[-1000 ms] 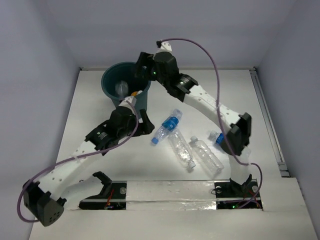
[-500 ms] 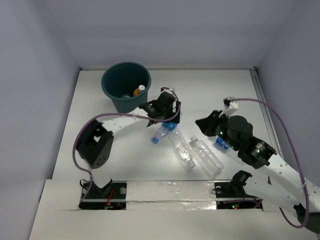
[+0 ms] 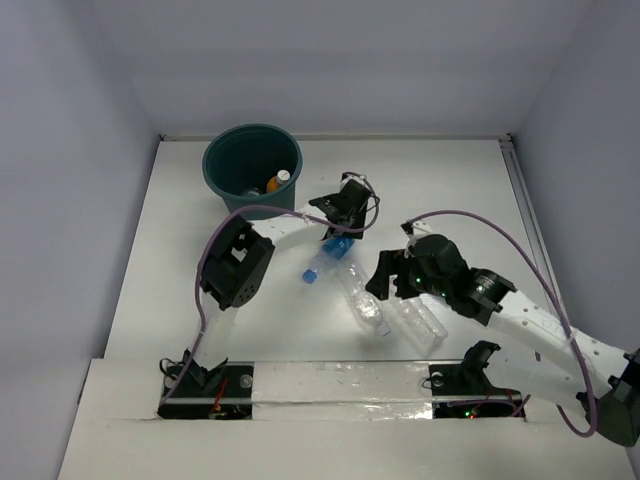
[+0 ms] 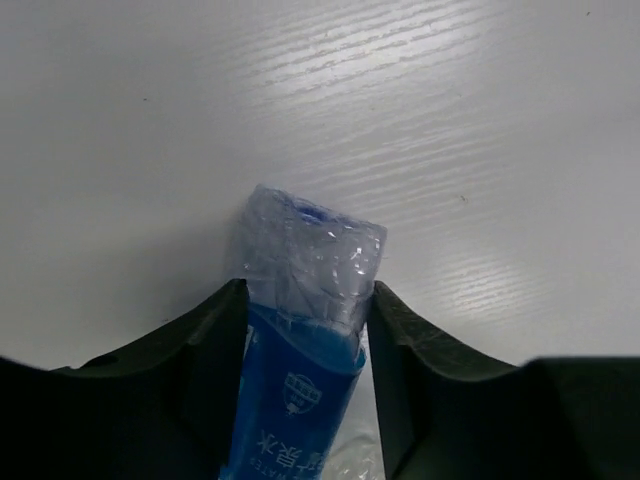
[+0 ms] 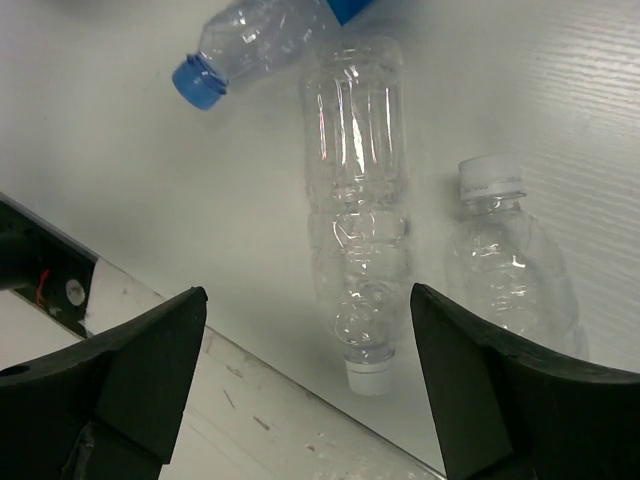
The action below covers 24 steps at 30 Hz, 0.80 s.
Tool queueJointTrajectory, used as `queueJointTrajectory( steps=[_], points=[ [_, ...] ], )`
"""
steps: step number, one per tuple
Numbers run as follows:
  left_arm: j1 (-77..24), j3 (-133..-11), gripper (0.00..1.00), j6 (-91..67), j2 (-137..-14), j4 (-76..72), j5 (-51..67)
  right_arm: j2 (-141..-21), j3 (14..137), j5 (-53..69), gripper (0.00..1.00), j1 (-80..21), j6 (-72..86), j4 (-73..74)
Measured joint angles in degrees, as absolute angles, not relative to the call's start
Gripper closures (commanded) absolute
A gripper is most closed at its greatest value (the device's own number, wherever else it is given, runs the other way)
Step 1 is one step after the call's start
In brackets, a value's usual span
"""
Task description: Put the plastic bottles in the bin
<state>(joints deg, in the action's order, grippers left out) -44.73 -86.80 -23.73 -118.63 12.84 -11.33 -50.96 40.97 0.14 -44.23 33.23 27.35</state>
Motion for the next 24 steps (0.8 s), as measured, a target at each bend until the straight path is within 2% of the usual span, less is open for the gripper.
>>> queueJointTrajectory(
  steps=[5,11,19,23,24],
  points=[
    [-44.58,-84.51,0.67,-23.81,-115.31,13.26,-12.25,-56.18,40.99,2.81,0.11,-44.23,31.33,25.67],
    [-44.51,-84.71,0.67,-24.05,-103.98,18.06,-12.16,-64.71,43.40,3.60,0.02,-44.23,28.23,23.18],
    [-42.70,-99.88,0.67,-24.53,-87.70,20.86,-11.53,-84.77,55.57,1.34,0.00,-44.23,24.16,20.80],
    [-35.42,-104.22,0.67,-24.51,-82.70,20.99,-11.38,-93.01,60.42,-0.16,0.03,-44.23,22.83,20.58],
    [-32.49,-104.44,0.66,-24.51,-81.87,20.82,-11.33,-94.65,61.19,-0.27,0.06,-44.23,22.65,20.56]
  ],
)
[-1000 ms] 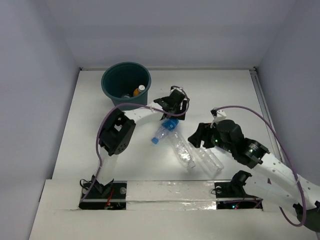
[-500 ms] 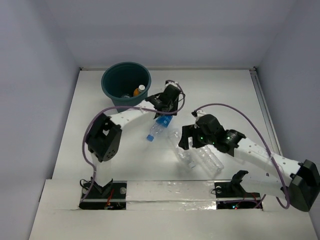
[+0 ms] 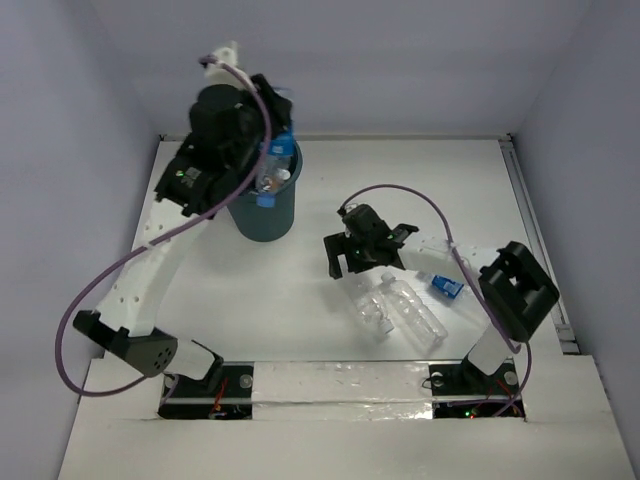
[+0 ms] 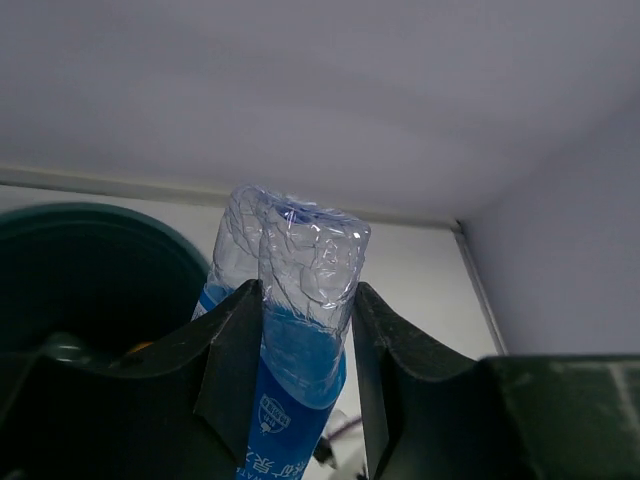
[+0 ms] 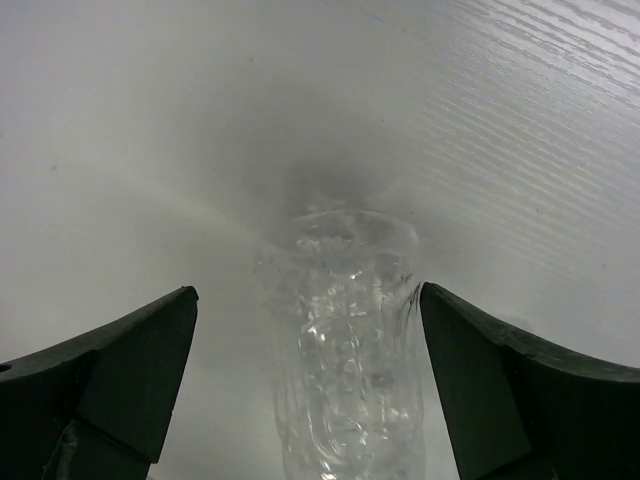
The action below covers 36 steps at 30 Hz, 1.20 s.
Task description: Put the plastic bottles in the bin
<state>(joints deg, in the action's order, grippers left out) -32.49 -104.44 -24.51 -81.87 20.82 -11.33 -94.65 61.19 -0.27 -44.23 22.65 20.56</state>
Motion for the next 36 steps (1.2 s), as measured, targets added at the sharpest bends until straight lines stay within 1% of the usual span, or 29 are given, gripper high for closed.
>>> queueJointTrajectory(
  steps=[2,4,5,6,8,9,12,15,19,20,21,22,24,25,26,28,30,33,36],
  points=[
    [-26.37,-104.40,0.66,-24.47,-80.88,20.84,-11.75,-97.23,62.06,-0.43,0.11,-44.23,22.39,20.73],
    [-20.71,-103.79,0.65,-24.49,-80.84,20.34,-12.43,-99.22,62.57,-0.45,0.20,-44.23,22.26,20.99],
    [-18.28,-102.94,0.65,-24.47,-80.84,19.59,-12.38,-99.94,62.65,-0.45,0.26,-44.23,22.24,21.06],
    [-16.53,-101.73,0.65,-24.38,-80.93,18.70,-12.34,-100.51,62.76,-0.45,0.37,-44.23,22.20,21.30],
    [-13.65,-99.31,0.64,-24.25,-81.32,16.75,-12.29,-100.64,63.31,-0.45,0.44,-44.23,22.31,21.74],
    [-12.49,-98.70,0.64,-24.23,-82.04,15.94,-12.29,-100.42,63.57,-0.45,0.50,-44.23,22.24,21.98],
    [-10.68,-98.70,0.64,-24.10,-85.36,13.10,-12.21,-98.39,64.58,-0.43,0.51,-44.23,22.31,23.68],
    [-10.09,-99.31,0.63,-24.01,-88.90,11.05,-11.84,-93.65,67.24,-0.23,0.51,-44.23,22.39,27.07],
    [-10.00,-99.33,0.63,-24.77,-91.22,8.80,-10.50,-86.24,76.51,1.13,0.51,-44.23,22.76,29.19],
    [-10.00,-99.33,0.61,-25.12,-91.31,8.32,-10.15,-84.99,79.72,1.61,0.51,-44.23,22.92,29.23],
    [-10.00,-99.33,0.56,-25.43,-91.31,7.77,-9.85,-83.99,82.91,2.13,0.51,-44.23,23.20,28.97],
    [-10.00,-99.33,0.41,-25.71,-91.29,6.85,-9.50,-83.33,85.54,2.63,0.51,-44.23,23.57,28.51],
    [-10.00,-98.37,0.24,-26.17,-91.09,4.14,-8.88,-82.50,90.61,3.55,0.49,-44.23,24.51,27.70],
    [-10.00,-96.82,0.13,-26.41,-90.59,2.63,-8.75,-82.83,93.08,3.90,0.49,-44.23,25.12,27.44],
    [-10.00,-95.07,0.08,-26.68,-90.02,1.83,-8.67,-83.44,95.42,4.10,0.49,-44.23,25.80,26.87],
    [-10.00,-91.83,0.01,-27.03,-88.99,1.02,-8.56,-86.11,100.71,4.12,0.48,-44.23,27.46,25.45],
    [-10.00,-86.76,0.01,-27.51,-87.22,1.06,-7.99,-89.95,106.04,3.73,0.48,-44.23,29.45,23.75],
    [-10.00,-82.83,0.01,-27.97,-84.66,2.50,-6.76,-97.41,114.28,2.57,0.46,-44.23,32.60,21.28],
    [-10.00,-80.68,0.06,-28.77,-79.40,4.78,-5.34,-105.21,121.82,0.67,0.45,-44.23,36.12,19.29]
  ],
)
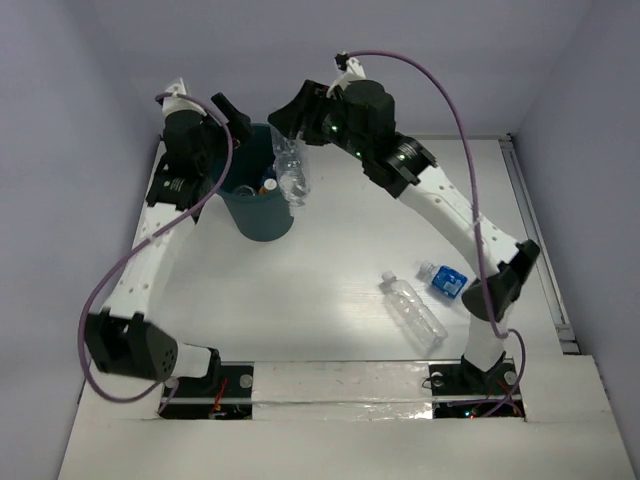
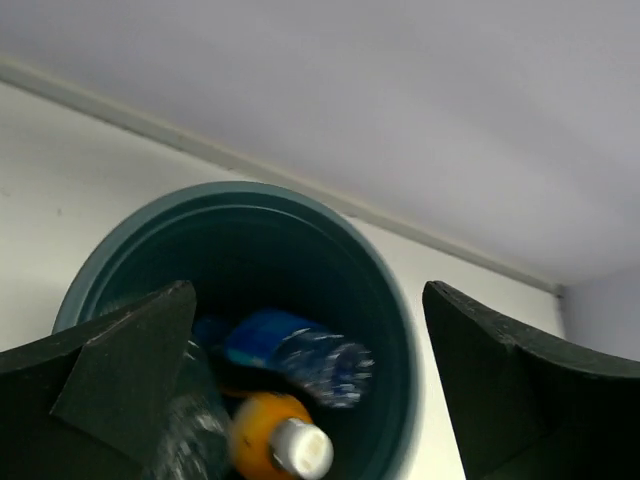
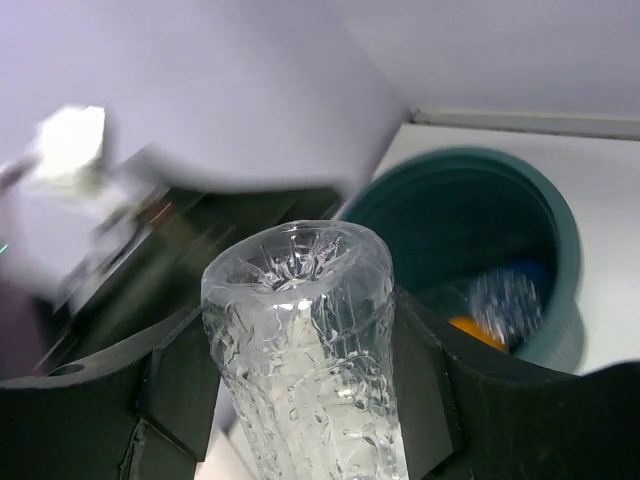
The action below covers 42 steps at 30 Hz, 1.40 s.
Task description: Put the plastic bottles in the bin
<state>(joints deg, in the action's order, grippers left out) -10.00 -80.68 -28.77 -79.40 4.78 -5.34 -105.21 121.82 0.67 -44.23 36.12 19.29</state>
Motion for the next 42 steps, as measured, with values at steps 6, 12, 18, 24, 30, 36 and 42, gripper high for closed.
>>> queueJointTrajectory(
  steps=[6,12,18,24,30,36,42],
  points=[
    [-10.04,-70.70,0.71,-32.05,-58.94,5.34,0.08,-118.76,134.39,-4.54,0.43,-44.21,43.79,15.94],
    [-16.62,-56.53,0.94,-34.81,-46.57,9.69,4.38,-127.70,142.85,-10.70,0.37,-43.79,49.30,14.41],
    [-28.64,-45.23,1.00,-39.92,-44.64,17.43,3.38,-129.51,142.76,-12.01,0.07,-43.38,50.41,14.06],
    [-43.72,-43.64,0.95,-45.12,-49.43,17.89,-1.21,-126.76,138.06,-11.07,0.01,-42.44,47.03,14.94],
    [-59.79,-50.41,0.46,-49.69,-67.18,11.86,-5.21,-106.50,114.26,-9.45,0.80,-39.70,37.39,17.06],
    [-66.39,-54.94,0.10,-55.72,-84.40,5.19,-3.27,-72.62,83.44,-8.49,0.79,-32.34,28.69,20.97],
    [-67.16,-61.19,0.01,-59.72,-96.51,3.38,-1.08,-51.77,63.18,-8.82,0.30,-27.86,25.36,30.09]
  ],
)
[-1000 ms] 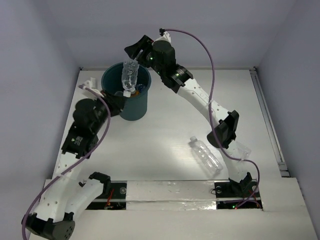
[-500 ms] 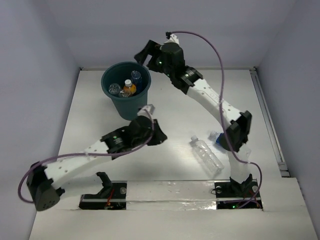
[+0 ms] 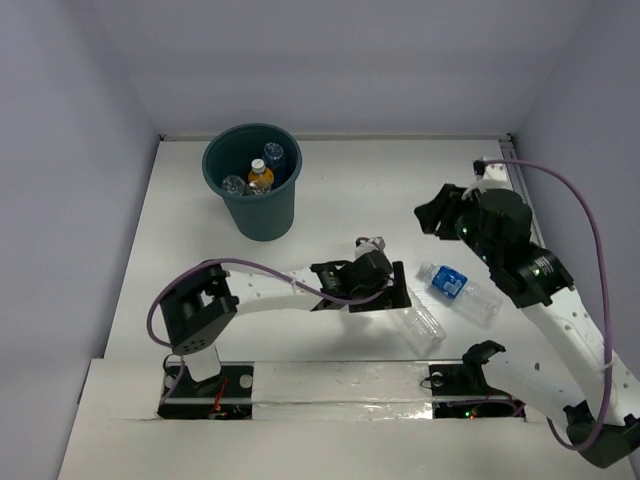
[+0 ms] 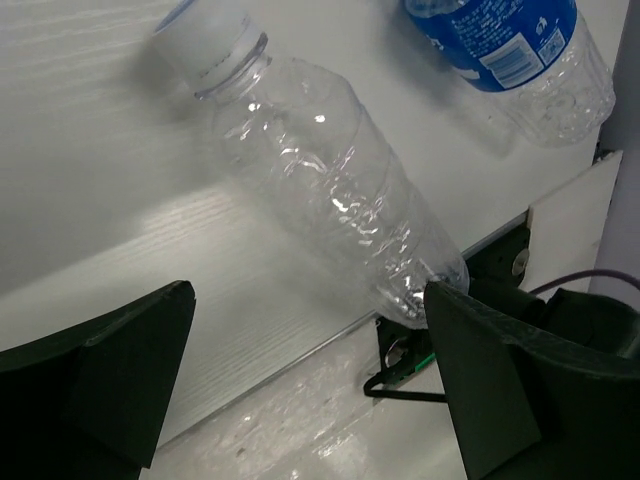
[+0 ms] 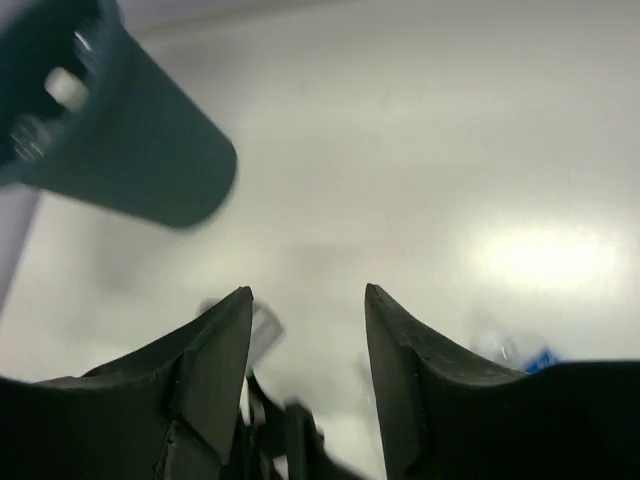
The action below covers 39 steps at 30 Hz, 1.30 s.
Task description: Put the plastic bottles in the bin
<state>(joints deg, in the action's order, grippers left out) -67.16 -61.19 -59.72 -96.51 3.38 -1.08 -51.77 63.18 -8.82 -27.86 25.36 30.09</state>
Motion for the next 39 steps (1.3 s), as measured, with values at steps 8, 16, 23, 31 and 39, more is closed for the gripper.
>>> queueJointTrajectory(
  steps=[8,16,23,31,39],
  points=[
    [-67.13,-69.84,0.01,-62.11,-105.91,2.59,-1.58,-51.11,56.10,-5.80,0.10,-21.67,23.81,41.58],
    [-67.13,-73.12,0.30,-61.98,-112.66,2.81,-2.83,-59.24,56.01,-2.50,0.02,-15.16,22.13,45.52],
    [-67.16,-67.79,0.53,-59.42,-108.77,1.58,-5.10,-69.60,55.99,-3.66,0.00,-15.05,22.11,47.75],
    [-67.13,-58.54,0.60,-52.05,-96.07,5.65,-6.55,-78.22,56.21,-10.20,0.00,-15.05,23.86,52.42],
    [-63.79,-52.27,0.61,-46.68,-80.97,3.79,-3.66,-84.20,63.40,-14.17,0.00,-15.05,24.43,61.23]
  ],
)
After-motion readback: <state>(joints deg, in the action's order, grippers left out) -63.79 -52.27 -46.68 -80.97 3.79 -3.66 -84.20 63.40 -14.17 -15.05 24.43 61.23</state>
